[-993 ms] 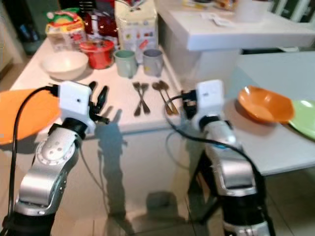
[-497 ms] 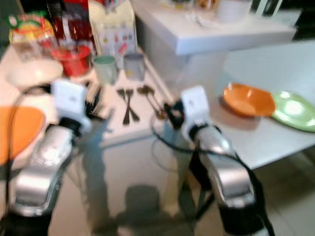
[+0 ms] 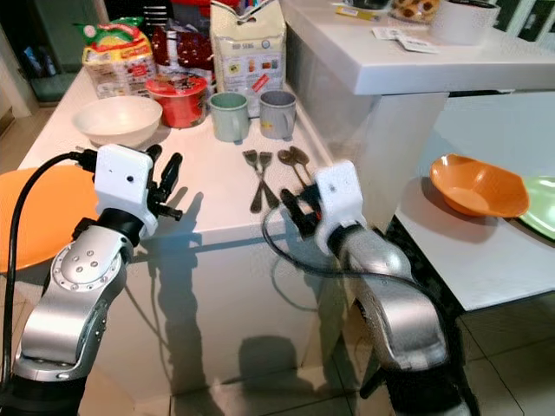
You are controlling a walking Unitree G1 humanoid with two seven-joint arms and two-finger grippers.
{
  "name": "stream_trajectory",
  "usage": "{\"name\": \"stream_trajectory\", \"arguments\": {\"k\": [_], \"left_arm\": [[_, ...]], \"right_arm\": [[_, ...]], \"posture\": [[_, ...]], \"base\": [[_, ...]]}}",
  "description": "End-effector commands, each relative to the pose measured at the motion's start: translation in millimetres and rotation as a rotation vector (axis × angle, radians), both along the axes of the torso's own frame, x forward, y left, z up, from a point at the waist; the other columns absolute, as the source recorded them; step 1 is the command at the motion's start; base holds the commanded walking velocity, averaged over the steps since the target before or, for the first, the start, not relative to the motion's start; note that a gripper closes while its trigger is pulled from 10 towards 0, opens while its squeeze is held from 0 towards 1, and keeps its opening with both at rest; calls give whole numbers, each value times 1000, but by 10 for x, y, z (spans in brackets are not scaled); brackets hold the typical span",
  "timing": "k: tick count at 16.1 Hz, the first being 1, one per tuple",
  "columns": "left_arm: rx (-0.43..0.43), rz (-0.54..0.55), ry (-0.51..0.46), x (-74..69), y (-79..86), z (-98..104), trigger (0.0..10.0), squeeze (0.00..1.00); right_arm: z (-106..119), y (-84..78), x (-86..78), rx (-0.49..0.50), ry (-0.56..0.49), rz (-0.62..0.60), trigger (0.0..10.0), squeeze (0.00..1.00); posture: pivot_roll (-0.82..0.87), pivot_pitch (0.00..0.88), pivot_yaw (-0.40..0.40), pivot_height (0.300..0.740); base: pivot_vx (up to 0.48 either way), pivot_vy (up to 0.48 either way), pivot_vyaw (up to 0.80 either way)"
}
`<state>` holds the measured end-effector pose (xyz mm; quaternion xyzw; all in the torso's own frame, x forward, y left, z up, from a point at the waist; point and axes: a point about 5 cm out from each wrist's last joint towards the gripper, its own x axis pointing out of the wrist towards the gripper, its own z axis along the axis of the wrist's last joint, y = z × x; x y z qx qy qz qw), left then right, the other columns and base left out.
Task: Setting the table
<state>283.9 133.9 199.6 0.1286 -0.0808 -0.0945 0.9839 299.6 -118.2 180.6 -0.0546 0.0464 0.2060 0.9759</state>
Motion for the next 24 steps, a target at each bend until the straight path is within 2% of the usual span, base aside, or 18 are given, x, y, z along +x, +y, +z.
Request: {"name": "stream_trajectory", "arguments": {"k": [1,2,3,4,6,7,8,9,10,11,13,17,18,19,20,21,22,24], "left_arm": [[6,-2,-2,9,0,23,10000,0],[9,-4,0,14,-4,19,10000,0],[15,-10,1,18,-16,15,10000,0],[17,-12,1,18,-22,15,10000,0],[30,-29,3,-4,-28,21,10000,0],[30,-29,3,-4,-28,21,10000,0],[42,-39,8,-24,-15,20,10000,0],[46,-42,9,-31,-9,19,10000,0],[52,-45,11,-46,3,22,10000,0],[53,-46,11,-53,5,24,10000,0],[58,-72,17,-88,-8,33,10000,0],[56,-139,25,-135,-73,42,10000,0],[55,-140,24,-138,-76,47,10000,0],[54,-140,25,-144,-74,53,10000,0],[53,-142,26,-149,-73,55,10000,0],[53,-144,27,-150,-74,55,10000,0],[53,-148,29,-152,-80,53,10000,0],[52,-156,29,-153,-94,56,10000,0]], "right_arm": [[-27,26,65,-6,28,-1,10000,0],[-45,84,156,10,56,22,10000,0],[-50,162,296,33,87,59,10000,1000],[-50,186,347,34,96,68,10000,1000],[-4,276,613,-2,109,73,10000,1000],[-4,276,613,-2,109,73,10000,1000],[81,280,764,-23,96,33,10000,1000],[114,276,826,-36,92,15,10000,1000],[167,241,937,-96,88,-35,10000,1000],[178,225,969,-109,93,-52,10000,0],[179,174,1061,-125,124,-102,10000,0],[42,72,1079,-36,228,-174,10000,0],[7,44,1077,6,255,-186,4745,0],[-8,13,1087,10,259,-202,1451,0],[-6,2,1094,9,258,-205,2824,0],[-3,-2,1097,8,258,-205,7569,0],[-2,-10,1101,10,261,-204,10000,0],[-11,-17,1102,27,270,-196,10000,0]], "posture": [[19,0,3,740],[19,0,4,740],[25,0,-1,740],[27,0,-2,740],[39,0,-13,740],[39,0,-13,740],[46,0,-19,740],[46,0,-19,740],[52,0,-26,740],[54,0,-28,740],[57,3,-31,740],[54,14,-26,740],[55,15,-26,740],[55,18,-26,740],[53,17,-25,740],[53,17,-25,740],[53,15,-25,740],[55,12,-26,740]], "base": [[0,0,0],[0,0,0],[0,0,0],[0,0,0],[0,0,0],[0,0,0],[0,0,0],[0,0,0],[0,0,0],[0,0,0],[0,0,0],[0,0,0],[0,0,0],[0,0,0],[0,0,0],[0,0,0],[0,0,0],[0,0,0]]}}
